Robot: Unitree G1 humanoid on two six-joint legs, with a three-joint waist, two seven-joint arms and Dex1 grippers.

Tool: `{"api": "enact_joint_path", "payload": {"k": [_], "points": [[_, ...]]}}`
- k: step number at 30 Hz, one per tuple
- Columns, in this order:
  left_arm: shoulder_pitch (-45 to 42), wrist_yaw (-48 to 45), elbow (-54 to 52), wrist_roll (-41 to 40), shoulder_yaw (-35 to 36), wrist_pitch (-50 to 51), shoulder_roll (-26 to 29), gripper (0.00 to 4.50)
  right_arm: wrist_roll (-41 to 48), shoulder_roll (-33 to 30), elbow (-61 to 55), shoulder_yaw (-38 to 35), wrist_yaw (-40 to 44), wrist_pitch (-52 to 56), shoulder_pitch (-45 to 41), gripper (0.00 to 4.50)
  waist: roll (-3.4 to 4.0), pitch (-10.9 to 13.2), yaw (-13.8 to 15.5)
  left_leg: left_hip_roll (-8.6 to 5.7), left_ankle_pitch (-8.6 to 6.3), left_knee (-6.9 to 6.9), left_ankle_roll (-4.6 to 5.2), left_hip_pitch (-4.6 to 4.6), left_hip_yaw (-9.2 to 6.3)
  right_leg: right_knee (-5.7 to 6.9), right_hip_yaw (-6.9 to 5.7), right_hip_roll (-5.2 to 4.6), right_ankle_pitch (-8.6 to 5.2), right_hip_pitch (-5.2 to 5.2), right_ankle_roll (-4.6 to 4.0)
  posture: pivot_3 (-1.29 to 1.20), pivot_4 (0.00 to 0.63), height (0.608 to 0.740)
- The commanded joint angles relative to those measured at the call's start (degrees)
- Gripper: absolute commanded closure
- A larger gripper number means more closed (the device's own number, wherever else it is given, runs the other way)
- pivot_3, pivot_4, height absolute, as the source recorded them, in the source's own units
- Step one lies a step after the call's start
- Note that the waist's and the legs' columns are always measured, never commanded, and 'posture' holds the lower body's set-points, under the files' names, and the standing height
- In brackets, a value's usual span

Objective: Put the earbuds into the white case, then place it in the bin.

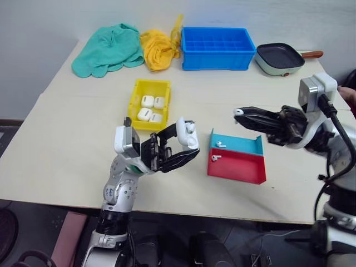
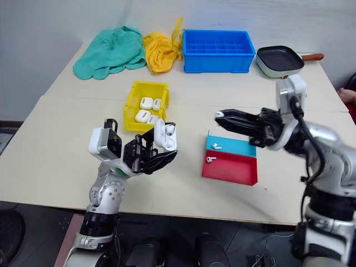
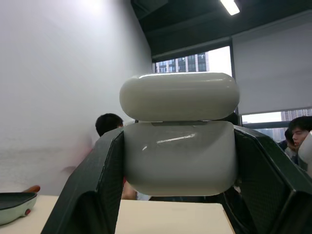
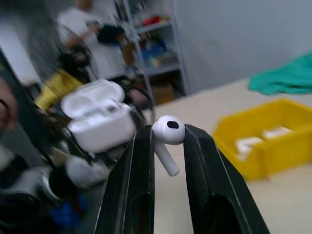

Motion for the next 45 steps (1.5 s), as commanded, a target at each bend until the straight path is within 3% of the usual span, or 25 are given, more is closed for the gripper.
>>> {"api": "enact_joint_path", "payload": {"k": [1,9,25,33,37,41,45], "points": [[-0.5,-0.5,-0.6,-1.0,-0.1,0.2,-0.3,1.68,10.3,2.3,-6.4,-2.0,-10.6,-0.3,0.8,4.07,0.0,0.0,0.0,-0.02,0.0,0.0,0.01,-0.03,0.0,-0.04,0.01,-0.01,0.0,0.0,0.0,0.0,0.15,0.74],[-0.5,0.1,-0.8,-1.0,-0.5,0.7,-1.7,1.68,19.3,1.1,-10.3,3.7,-17.0,-1.5,3.9,4.07,0.0,0.0,0.0,-0.07,-0.02,0.01,0.13,-0.14,0.0,-0.12,0.04,-0.06,0.05,0.0,0.09,0.0,0.15,0.74],[-0.6,0.6,-0.8,-0.4,-1.3,0.2,-3.7,1.68,14.5,-0.8,-10.2,13.0,-15.3,-6.4,5.6,4.07,0.0,0.0,0.0,-0.07,-0.01,0.01,0.14,-0.14,0.0,-0.27,0.05,-0.05,0.05,-0.01,0.09,0.0,0.15,0.74],[-1.3,1.4,-1.7,-0.5,-1.2,0.3,-3.9,1.68,7.7,-2.3,-9.7,16.3,-12.6,-10.1,7.2,4.07,0.0,0.0,0.1,-0.07,-0.01,0.01,0.14,-0.14,0.0,-0.29,0.05,-0.04,0.05,-0.01,0.09,0.0,0.15,0.74],[-1.2,1.9,-2.7,-0.6,-1.3,0.4,-4.2,1.68,6.9,-2.2,-10.4,15.7,-12.0,-12.6,7.1,2.69,0.0,0.0,0.0,-0.07,-0.01,0.0,0.14,-0.14,0.0,-0.32,0.06,-0.04,0.05,-0.01,0.09,0.0,0.15,0.74],[1.2,3.9,-4.1,-2.9,0.9,2.6,-3.4,1.68,17.9,-8.0,-12.1,9.7,-13.6,-8.9,9.1,1.32,-0.01,0.0,0.2,-0.07,-0.01,0.0,0.15,-0.17,-0.01,-0.36,0.04,-0.06,0.05,0.0,0.09,0.0,0.15,0.74],[2.7,2.0,-0.6,0.1,2.1,2.9,1.9,1.68,23.4,-16.1,-9.9,1.8,-12.3,-6.7,14.1,1.32,-0.01,0.0,0.3,-0.07,-0.04,-0.02,0.2,-0.23,-0.03,-0.53,0.02,-0.06,0.05,0.04,0.1,0.0,0.15,0.74]]}}
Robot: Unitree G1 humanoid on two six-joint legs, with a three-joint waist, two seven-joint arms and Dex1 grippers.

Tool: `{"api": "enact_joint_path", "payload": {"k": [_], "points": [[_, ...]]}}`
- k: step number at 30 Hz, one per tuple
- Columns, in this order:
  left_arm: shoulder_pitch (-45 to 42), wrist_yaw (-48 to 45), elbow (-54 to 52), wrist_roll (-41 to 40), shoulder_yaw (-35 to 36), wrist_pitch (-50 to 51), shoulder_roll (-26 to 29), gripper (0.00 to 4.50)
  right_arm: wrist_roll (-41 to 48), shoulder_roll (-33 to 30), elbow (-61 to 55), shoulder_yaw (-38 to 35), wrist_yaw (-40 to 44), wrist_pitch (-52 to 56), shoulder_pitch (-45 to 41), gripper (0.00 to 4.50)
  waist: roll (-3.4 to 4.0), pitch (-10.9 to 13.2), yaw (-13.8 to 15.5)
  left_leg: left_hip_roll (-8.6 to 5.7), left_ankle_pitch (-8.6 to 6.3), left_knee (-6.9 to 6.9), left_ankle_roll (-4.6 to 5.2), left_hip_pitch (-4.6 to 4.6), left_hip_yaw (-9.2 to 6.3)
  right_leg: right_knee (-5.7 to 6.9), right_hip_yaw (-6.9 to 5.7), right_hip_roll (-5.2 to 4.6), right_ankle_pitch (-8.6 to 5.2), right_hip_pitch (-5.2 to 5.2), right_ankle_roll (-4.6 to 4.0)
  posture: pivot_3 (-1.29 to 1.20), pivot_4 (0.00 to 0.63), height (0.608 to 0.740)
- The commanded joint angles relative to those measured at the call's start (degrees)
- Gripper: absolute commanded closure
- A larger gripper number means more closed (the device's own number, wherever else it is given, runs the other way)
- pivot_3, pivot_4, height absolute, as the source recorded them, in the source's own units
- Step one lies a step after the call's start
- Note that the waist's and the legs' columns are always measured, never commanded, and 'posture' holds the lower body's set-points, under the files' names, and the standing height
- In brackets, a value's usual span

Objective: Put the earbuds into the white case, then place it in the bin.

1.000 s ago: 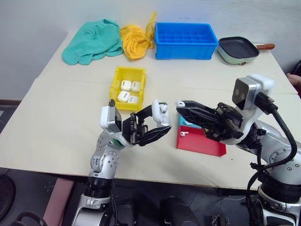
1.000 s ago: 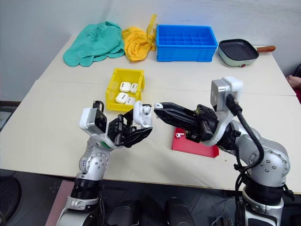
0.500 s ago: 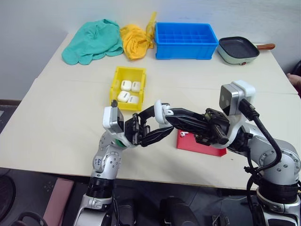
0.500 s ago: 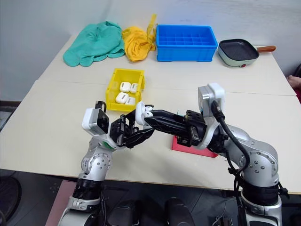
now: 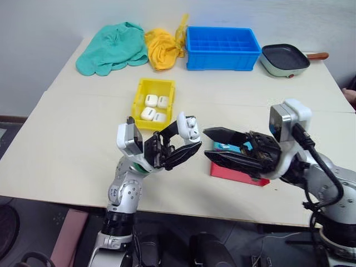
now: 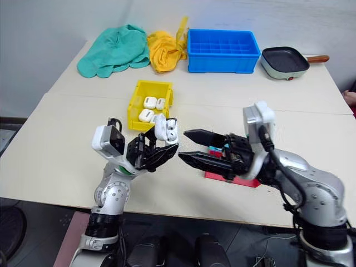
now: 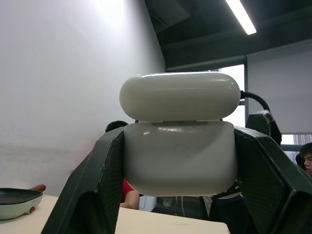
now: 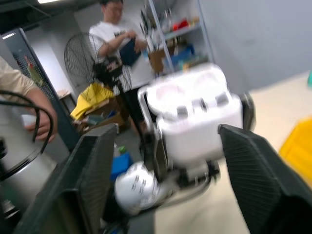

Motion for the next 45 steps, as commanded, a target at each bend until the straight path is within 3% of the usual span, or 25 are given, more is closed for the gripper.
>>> {"api": "enact_joint_path", "payload": {"k": [1,3,6,13,14,23,28,35,40,42,45], "points": [[-0.1,-0.8,2.0,2.2,1.3,-0.6,3.2,1.68,3.2,-5.1,0.2,-6.9,1.9,0.9,3.0,1.32,0.0,0.0,0.0,0.0,0.0,0.0,0.0,-0.02,0.0,-0.04,0.0,0.01,0.0,0.0,0.0,0.0,0.15,0.74],[-1.5,0.4,3.6,4.5,1.4,-1.4,4.5,1.68,0.7,-6.9,0.3,-7.4,3.1,0.0,3.7,1.32,0.0,0.0,-0.2,0.0,0.03,0.01,0.06,-0.01,0.0,-0.1,0.0,0.03,0.0,0.04,-0.01,0.0,0.15,0.74],[-5.4,3.2,6.0,12.0,0.5,-3.1,8.4,1.68,-8.0,-9.4,0.5,-5.9,4.9,-2.6,3.3,1.91,-0.01,0.0,-0.1,-0.04,0.01,0.01,0.34,-0.02,0.03,-0.17,0.07,0.02,0.0,0.05,-0.01,0.0,0.15,0.74],[-8.3,4.6,2.5,23.4,-7.4,-1.7,15.1,1.68,-20.3,-7.8,-1.9,5.7,7.3,-6.4,-5.0,4.35,-0.01,0.0,-0.1,-0.06,0.15,-0.07,0.16,-0.04,0.04,-0.15,0.11,-0.01,0.01,-0.02,-0.01,0.0,0.15,0.74],[-8.4,5.1,1.9,24.7,-8.5,-1.3,15.6,1.68,-21.1,-7.0,-2.0,7.3,6.9,-6.4,-6.5,4.43,-0.01,0.0,-0.1,-0.06,0.15,-0.07,0.15,-0.05,0.02,-0.13,0.09,-0.01,0.01,-0.03,-0.01,0.0,0.15,0.74],[-7.8,6.4,-0.7,24.8,-10.9,0.3,14.6,1.68,-30.2,-4.0,-0.2,18.9,6.1,-4.4,-15.5,4.43,-0.01,0.0,-0.1,-0.08,0.16,-0.05,0.14,-0.13,0.01,-0.12,0.06,-0.1,0.01,-0.1,0.0,0.0,0.15,0.74],[-8.0,6.2,-0.2,24.8,-10.6,-0.7,14.4,1.68,-36.0,-2.8,2.9,19.8,3.6,-4.8,-15.6,4.43,-0.01,0.0,-0.1,-0.08,0.16,-0.04,0.14,-0.14,0.01,-0.11,0.06,-0.11,0.01,-0.11,0.0,0.0,0.15,0.74],[-6.8,6.7,-0.9,23.7,-9.1,-1.4,14.4,1.68,-38.6,-4.8,5.3,17.3,7.9,-6.9,-8.9,4.43,-0.01,0.0,-0.1,-0.09,0.16,-0.05,0.14,-0.14,0.0,-0.05,0.03,-0.11,0.01,-0.11,0.0,0.0,0.15,0.74],[-6.1,7.0,-2.6,20.9,-7.2,0.4,13.9,1.68,-38.4,-2.2,5.3,14.4,9.3,-11.7,-1.5,4.43,-0.01,0.0,-0.1,-0.09,0.16,-0.02,0.14,-0.13,0.01,-0.03,0.03,-0.1,0.02,-0.1,0.01,0.0,0.15,0.74],[-5.6,7.6,-3.4,19.9,-6.4,2.2,14.1,1.68,-38.2,-0.9,5.3,12.0,10.0,-14.8,2.0,4.43,-0.01,0.0,-0.1,-0.09,0.16,-0.01,0.14,-0.13,0.01,0.03,0.04,-0.1,0.02,-0.1,0.01,0.0,0.15,0.74],[-4.1,10.0,-4.9,18.7,-4.0,5.1,15.2,1.68,-33.1,4.5,6.0,2.2,8.7,-19.7,8.2,4.43,-0.01,0.0,-0.1,-0.09,0.16,-0.01,0.13,-0.11,0.0,0.27,0.04,-0.09,0.04,-0.1,0.06,0.0,0.15,0.74]]}}
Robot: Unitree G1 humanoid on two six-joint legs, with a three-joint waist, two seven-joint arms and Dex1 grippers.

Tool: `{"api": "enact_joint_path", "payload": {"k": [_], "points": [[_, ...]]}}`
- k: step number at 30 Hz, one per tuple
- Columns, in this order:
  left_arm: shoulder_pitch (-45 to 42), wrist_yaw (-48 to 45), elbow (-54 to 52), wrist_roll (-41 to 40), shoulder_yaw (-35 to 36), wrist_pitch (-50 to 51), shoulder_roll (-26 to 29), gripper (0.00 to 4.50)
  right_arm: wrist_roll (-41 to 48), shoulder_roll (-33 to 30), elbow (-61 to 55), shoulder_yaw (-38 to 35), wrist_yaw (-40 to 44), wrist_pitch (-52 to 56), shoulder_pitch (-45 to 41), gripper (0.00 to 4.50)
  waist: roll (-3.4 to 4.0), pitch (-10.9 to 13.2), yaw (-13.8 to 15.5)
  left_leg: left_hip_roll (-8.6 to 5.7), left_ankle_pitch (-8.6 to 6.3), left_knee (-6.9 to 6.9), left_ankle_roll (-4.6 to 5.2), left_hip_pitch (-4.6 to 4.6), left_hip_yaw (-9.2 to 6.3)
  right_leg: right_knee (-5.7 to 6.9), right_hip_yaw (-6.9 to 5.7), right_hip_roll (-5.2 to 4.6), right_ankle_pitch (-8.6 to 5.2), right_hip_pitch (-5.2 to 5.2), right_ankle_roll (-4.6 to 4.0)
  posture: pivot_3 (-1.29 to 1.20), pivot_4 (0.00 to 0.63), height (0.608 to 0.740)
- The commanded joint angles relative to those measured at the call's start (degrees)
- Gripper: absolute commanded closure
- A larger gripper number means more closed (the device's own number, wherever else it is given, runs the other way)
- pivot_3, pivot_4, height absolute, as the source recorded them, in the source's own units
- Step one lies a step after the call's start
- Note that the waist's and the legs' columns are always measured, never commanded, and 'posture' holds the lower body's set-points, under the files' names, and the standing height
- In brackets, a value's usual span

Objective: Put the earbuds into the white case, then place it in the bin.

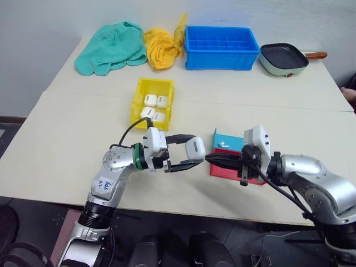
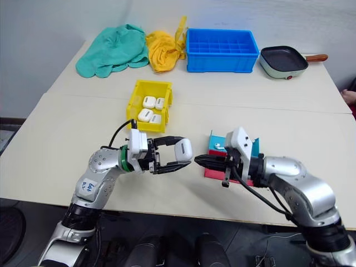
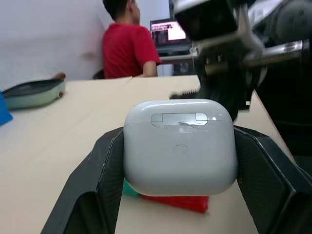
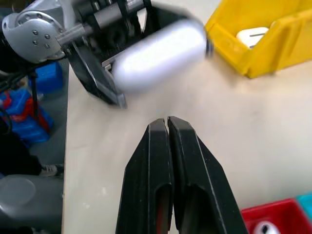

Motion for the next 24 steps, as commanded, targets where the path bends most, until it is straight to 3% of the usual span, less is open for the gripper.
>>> {"api": "enact_joint_path", "payload": {"k": [1,2,5,8,12,16,24], "points": [[1.7,3.4,-3.7,-2.6,3.9,3.7,1.6,1.68,5.3,2.9,-1.0,-12.8,0.0,-5.8,6.1,4.43,0.0,0.0,0.0,-0.01,0.0,-0.02,-0.01,0.0,0.0,0.03,0.0,0.01,0.01,-0.01,0.02,0.0,0.15,0.74],[2.2,4.0,-4.1,-2.9,4.7,4.5,2.1,1.68,5.2,2.4,-1.4,-14.3,0.6,-6.2,7.7,4.43,0.0,0.0,0.0,-0.01,0.0,-0.02,0.0,0.0,-0.01,0.08,0.0,-0.01,0.02,-0.01,0.03,0.0,0.15,0.74],[4.4,6.3,-6.2,-5.8,9.1,9.4,4.9,1.68,5.0,1.5,-4.3,-20.1,3.9,-10.3,14.0,3.87,0.0,0.0,-0.2,-0.02,0.0,-0.03,0.0,0.05,0.0,0.08,0.01,-0.01,0.02,0.01,0.04,0.0,0.15,0.74],[5.9,10.7,-7.5,-8.1,14.5,14.6,7.4,1.68,2.6,3.8,-6.0,-27.1,1.9,-17.4,18.0,2.88,-0.01,0.0,-0.2,0.0,0.0,-0.06,-0.01,0.15,0.0,0.04,0.04,0.01,0.02,0.01,0.04,0.0,0.15,0.74],[2.0,21.1,-3.0,-5.3,18.7,23.9,10.6,1.68,-5.1,8.1,-6.5,-34.3,0.8,-29.8,24.6,1.4,-0.02,0.0,0.1,-0.01,-0.01,-0.08,-0.01,0.34,-0.01,0.04,0.05,0.02,0.02,0.15,0.04,0.0,0.15,0.74],[-6.6,25.0,6.6,-1.0,16.6,23.1,9.9,1.68,-4.6,11.5,-8.3,-35.6,2.4,-33.4,32.7,0.1,-0.02,0.0,0.9,-0.04,-0.04,-0.22,-0.02,0.72,-0.01,-0.09,0.06,0.0,0.01,0.54,0.05,0.0,0.15,0.74],[-26.4,24.8,35.7,9.8,9.8,9.4,6.0,1.68,-7.1,14.3,-7.5,-31.8,0.8,-38.6,35.8,0.03,-0.03,0.0,1.3,-0.05,-0.08,-0.25,-0.15,0.87,0.09,-0.41,0.08,0.04,0.02,0.76,0.07,0.0,0.15,0.74]]}}
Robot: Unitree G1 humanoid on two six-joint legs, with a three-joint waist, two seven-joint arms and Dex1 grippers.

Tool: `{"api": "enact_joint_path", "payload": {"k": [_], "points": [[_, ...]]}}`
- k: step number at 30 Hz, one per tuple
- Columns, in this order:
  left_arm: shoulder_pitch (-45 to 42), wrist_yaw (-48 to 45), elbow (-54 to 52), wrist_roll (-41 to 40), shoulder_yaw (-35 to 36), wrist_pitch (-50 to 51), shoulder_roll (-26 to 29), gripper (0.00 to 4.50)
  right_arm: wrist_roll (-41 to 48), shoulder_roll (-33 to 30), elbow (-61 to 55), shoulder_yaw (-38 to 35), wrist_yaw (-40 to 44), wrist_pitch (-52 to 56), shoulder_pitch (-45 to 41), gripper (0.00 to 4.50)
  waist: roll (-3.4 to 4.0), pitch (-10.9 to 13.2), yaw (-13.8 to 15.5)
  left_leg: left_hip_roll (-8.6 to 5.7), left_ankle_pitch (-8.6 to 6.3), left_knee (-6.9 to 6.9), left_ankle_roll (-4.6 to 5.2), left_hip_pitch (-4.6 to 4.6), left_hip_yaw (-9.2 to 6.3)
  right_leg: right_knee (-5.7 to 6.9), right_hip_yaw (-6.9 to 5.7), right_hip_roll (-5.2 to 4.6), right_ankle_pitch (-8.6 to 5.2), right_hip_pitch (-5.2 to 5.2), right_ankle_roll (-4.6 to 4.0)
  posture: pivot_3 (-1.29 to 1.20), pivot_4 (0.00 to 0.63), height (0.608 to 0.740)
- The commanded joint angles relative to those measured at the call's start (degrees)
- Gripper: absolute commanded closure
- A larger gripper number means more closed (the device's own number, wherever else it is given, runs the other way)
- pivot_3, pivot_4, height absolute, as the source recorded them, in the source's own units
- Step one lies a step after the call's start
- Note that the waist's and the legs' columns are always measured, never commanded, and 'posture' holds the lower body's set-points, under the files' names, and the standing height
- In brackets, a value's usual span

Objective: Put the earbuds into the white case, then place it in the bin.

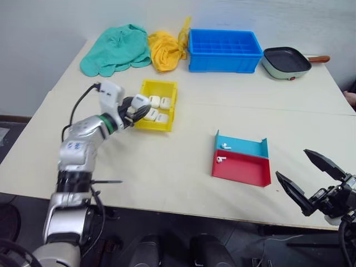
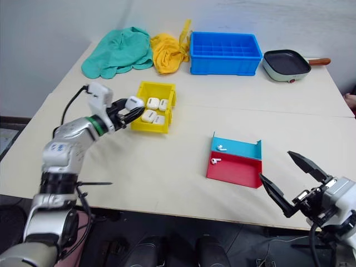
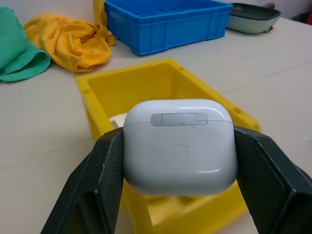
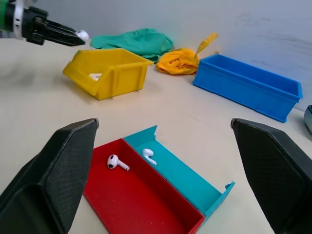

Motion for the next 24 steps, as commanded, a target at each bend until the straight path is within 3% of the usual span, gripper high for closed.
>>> {"api": "enact_joint_path", "payload": {"k": [1,5,10,12,15,18,20,24], "points": [[-6.9,-1.6,11.0,3.7,-1.6,-7.6,-1.1,1.68,-0.7,0.3,-0.9,0.8,-1.4,-2.7,-0.8,0.03,0.0,0.0,0.0,0.0,0.01,0.0,-0.01,0.0,0.01,0.03,0.01,0.0,0.0,-0.03,0.0,0.0,0.15,0.74],[-12.3,-3.6,22.6,5.7,-2.5,-12.7,-2.3,1.68,-2.2,0.4,-0.3,3.4,-2.7,-3.4,-1.8,0.03,-0.01,0.0,0.0,0.01,0.02,-0.02,-0.08,0.01,0.04,0.2,0.02,0.02,0.0,-0.15,0.0,0.0,0.15,0.74],[-14.9,-5.1,28.6,6.9,-2.0,-18.9,-2.3,0.1,-3.4,-0.1,0.4,6.4,-4.5,-3.0,-4.2,0.0,-0.03,0.0,0.0,0.01,0.06,-0.01,-0.17,-0.1,0.11,0.62,0.07,0.0,0.0,-0.51,0.0,0.0,0.15,0.74],[-13.0,-7.7,24.8,5.8,-1.4,-20.6,-1.7,0.02,-3.4,-0.9,1.3,7.0,-4.4,-2.8,-5.2,0.0,-0.03,0.0,0.0,0.01,0.08,-0.01,-0.21,-0.11,0.14,0.66,0.1,0.01,0.0,-0.56,0.0,0.0,0.15,0.74],[-5.1,-16.9,10.5,-0.5,0.9,-17.4,1.4,0.02,-3.0,-3.2,3.9,6.9,-3.3,-2.2,-8.0,0.0,-0.02,0.0,-0.7,0.02,0.09,0.01,-0.24,-0.13,0.18,0.82,0.13,0.0,0.0,-0.65,-0.01,0.0,0.15,0.74],[10.0,-23.1,-5.3,-2.6,3.9,-16.4,9.9,0.02,-2.0,-7.1,7.9,6.7,-0.4,-1.4,-11.1,0.0,-0.02,0.0,-1.9,0.06,0.09,-0.04,-0.31,-0.04,0.18,0.89,0.18,0.0,-0.02,-0.68,-0.03,0.0,0.15,0.74],[17.7,-23.8,-11.6,-2.6,6.0,-15.7,14.2,0.02,-1.7,-10.0,10.7,6.8,2.1,-1.3,-12.8,0.0,-0.02,0.0,-2.5,0.08,0.13,-0.19,-0.38,0.08,0.16,0.88,0.19,0.03,-0.04,-0.68,-0.07,0.0,0.15,0.74],[36.5,-22.1,-20.4,-2.3,17.8,-20.5,18.3,0.02,-1.9,-15.5,16.3,7.2,8.5,-1.8,-15.4,0.0,-0.03,0.0,-2.0,0.06,0.09,-0.18,-0.16,0.09,0.06,0.87,0.16,-0.04,-0.06,-0.6,-0.13,0.0,0.15,0.74]]}}
